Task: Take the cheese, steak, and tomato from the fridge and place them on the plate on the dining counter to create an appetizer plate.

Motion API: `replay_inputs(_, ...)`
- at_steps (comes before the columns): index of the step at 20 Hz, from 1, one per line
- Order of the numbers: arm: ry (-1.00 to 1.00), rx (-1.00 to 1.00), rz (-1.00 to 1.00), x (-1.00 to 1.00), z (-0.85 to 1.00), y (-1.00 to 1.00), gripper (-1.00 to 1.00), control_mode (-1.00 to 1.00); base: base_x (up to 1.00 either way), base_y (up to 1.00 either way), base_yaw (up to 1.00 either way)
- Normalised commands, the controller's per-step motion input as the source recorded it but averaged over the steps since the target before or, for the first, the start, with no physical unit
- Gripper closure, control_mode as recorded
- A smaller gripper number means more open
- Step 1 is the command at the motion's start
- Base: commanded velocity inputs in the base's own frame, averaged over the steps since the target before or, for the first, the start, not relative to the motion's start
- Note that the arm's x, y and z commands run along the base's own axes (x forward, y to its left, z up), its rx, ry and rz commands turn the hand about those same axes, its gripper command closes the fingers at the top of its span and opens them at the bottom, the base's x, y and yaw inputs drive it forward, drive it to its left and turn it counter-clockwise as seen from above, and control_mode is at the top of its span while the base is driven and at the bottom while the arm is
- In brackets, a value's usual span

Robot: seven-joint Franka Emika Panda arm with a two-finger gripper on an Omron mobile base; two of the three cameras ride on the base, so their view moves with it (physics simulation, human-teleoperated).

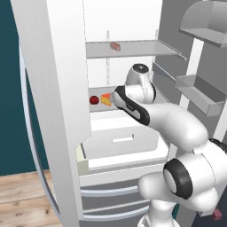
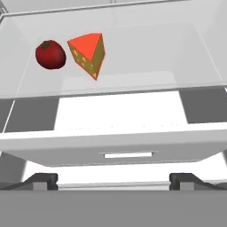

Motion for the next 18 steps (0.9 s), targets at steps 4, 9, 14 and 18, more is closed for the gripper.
replay_inputs(4, -0.04, -0.01, 0.00, 0.37, -0.17, 0.18, -1.00, -1.00, 0.00, 0.00, 0.00)
replay_inputs(9, -0.03, -0.01, 0.00, 0.40, -0.19, 0.23, -1.00, -1.00, 0.00, 0.00, 0.00)
replay_inputs(14, -0.01, 0.00, 0.00, 0.28, -0.06, 0.06, -1.00, -1.00, 0.00, 0.00, 0.00)
replay_inputs(18, -0.03, 0.00, -0.01, 0.11, 0.00, 0.00, -1.00, -1.00, 0.00, 0.00, 0.00)
